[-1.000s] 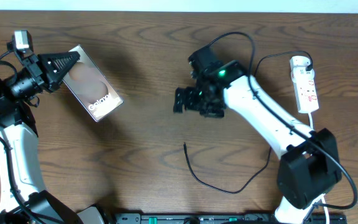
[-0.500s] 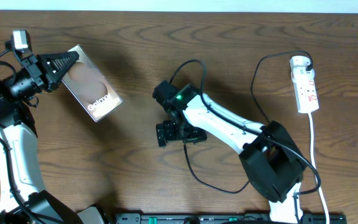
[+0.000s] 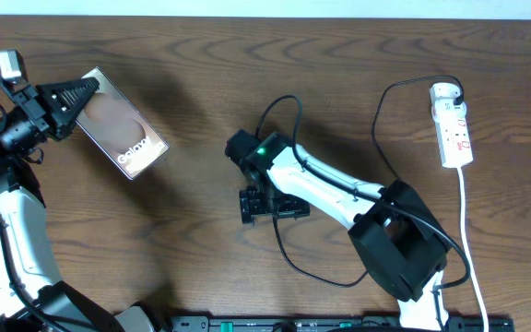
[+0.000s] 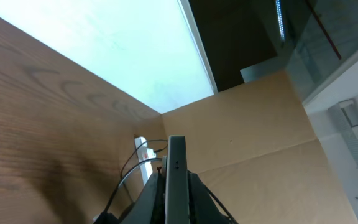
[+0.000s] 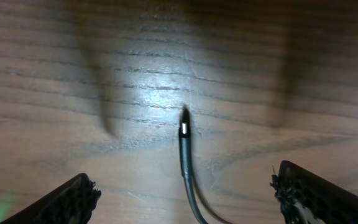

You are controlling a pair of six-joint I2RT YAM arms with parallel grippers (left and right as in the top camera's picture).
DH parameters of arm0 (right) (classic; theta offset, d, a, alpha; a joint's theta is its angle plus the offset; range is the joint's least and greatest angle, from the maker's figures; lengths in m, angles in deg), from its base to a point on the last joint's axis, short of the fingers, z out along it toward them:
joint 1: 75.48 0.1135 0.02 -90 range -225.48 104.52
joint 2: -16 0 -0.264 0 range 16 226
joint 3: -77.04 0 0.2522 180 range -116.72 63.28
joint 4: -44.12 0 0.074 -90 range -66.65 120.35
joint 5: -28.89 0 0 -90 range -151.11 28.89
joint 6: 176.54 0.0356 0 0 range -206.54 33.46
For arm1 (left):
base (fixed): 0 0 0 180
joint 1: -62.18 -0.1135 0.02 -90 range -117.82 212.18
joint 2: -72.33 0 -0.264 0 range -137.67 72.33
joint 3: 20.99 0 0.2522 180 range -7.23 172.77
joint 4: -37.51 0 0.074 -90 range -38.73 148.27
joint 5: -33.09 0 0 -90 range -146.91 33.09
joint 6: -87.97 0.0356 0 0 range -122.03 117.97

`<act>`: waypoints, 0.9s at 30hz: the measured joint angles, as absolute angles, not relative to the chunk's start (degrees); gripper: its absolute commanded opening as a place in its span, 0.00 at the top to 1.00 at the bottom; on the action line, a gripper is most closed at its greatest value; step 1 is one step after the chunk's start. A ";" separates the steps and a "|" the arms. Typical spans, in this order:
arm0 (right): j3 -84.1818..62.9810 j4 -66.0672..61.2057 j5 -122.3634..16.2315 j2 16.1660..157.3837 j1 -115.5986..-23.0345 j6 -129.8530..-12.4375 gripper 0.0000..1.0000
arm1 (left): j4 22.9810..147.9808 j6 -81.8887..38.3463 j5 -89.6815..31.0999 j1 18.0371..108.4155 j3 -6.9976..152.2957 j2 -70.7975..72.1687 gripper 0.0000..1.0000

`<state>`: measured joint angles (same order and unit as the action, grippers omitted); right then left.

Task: Plug charger to phone and switch on socket
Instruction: 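Lower the right gripper onto the black cable's plug end, then close the right gripper on the cable plug and lift it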

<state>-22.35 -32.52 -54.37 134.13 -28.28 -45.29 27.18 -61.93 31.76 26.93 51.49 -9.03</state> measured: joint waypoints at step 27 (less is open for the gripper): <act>-21.30 -32.12 -54.21 137.71 -27.23 -42.91 0.51 | 27.18 -61.74 31.73 26.93 51.49 -9.03 0.93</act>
<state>-21.30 -32.12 -54.21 137.71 -27.23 -42.91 27.18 -61.74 31.73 26.93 51.49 -9.03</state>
